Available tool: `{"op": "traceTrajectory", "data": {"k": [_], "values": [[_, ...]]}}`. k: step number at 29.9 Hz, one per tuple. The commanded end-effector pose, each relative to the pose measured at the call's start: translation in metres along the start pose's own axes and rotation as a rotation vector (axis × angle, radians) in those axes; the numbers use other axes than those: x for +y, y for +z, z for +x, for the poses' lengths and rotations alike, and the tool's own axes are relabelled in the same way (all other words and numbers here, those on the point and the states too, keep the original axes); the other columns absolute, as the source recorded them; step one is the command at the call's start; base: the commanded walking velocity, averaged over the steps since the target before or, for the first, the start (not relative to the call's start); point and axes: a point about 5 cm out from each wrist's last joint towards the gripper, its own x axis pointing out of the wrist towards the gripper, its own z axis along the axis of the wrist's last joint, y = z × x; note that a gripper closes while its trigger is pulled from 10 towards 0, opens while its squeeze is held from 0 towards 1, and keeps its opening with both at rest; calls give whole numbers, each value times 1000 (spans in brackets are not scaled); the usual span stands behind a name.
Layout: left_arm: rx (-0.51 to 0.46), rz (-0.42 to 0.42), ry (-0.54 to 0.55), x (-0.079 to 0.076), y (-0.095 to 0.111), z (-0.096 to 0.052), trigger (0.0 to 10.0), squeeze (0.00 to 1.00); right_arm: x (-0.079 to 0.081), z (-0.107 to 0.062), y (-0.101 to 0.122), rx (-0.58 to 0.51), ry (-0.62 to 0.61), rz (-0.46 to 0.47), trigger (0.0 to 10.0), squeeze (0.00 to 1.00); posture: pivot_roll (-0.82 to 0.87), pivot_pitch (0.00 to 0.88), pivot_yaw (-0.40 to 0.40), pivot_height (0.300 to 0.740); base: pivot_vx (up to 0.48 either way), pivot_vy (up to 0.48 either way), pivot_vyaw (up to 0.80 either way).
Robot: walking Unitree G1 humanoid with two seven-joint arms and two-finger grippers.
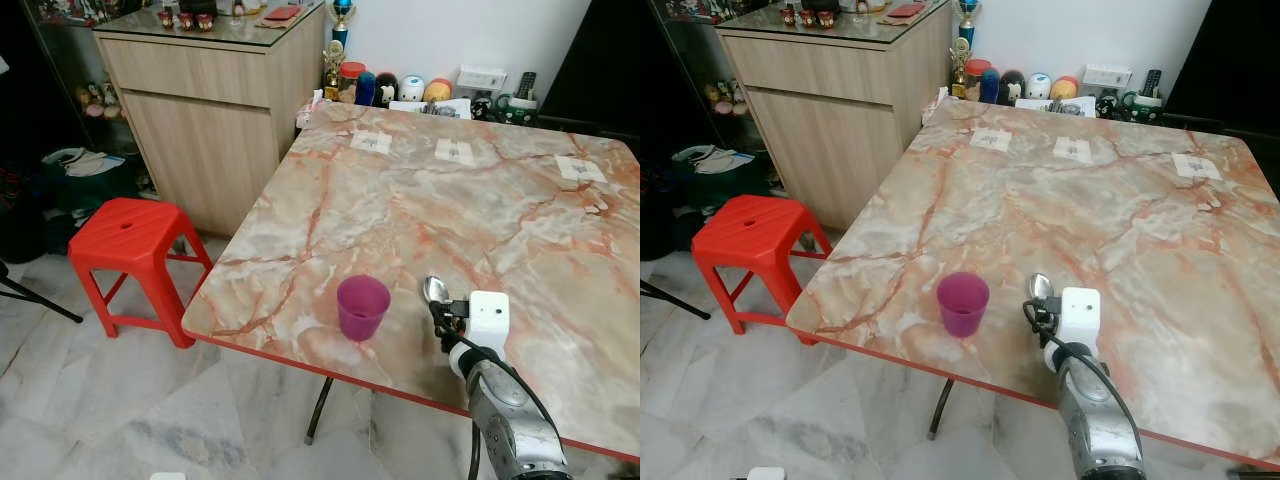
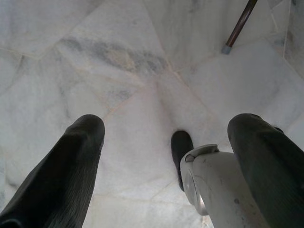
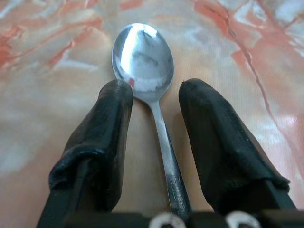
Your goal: Setting the table
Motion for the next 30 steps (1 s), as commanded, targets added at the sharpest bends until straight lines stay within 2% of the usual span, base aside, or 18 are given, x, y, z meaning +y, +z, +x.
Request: {"op": "traceTrajectory", "data": {"k": [1,10,24,25,26,27,30], "values": [[55,20,-4,2,-12,-4,10000,0,-1,-1,0,5,-5,7,10000,0,32,100,-24,740,0,0,0],[68,25,-8,3,-13,-4,10000,0,-3,-2,-6,53,-28,-11,10000,0,33,89,-22,740,0,0,0],[76,30,-12,4,-14,-4,10000,0,5,0,-20,137,26,-33,10000,0,36,88,-21,740,0,0,0],[76,30,-13,4,-14,-4,10000,0,5,-1,-20,139,27,-33,4784,0,37,89,-21,740,0,0,0],[75,30,-13,4,-14,-4,10000,0,5,-1,-20,140,27,-33,4784,0,37,89,-21,740,0,0,0],[75,30,-14,4,-14,-4,10000,0,4,-1,-20,142,26,-33,0,0,37,89,-21,740,0,0,0],[73,29,-17,2,-13,-4,10000,0,3,-1,-21,149,25,-36,0,0,37,93,-22,740,0,0,0]]}}
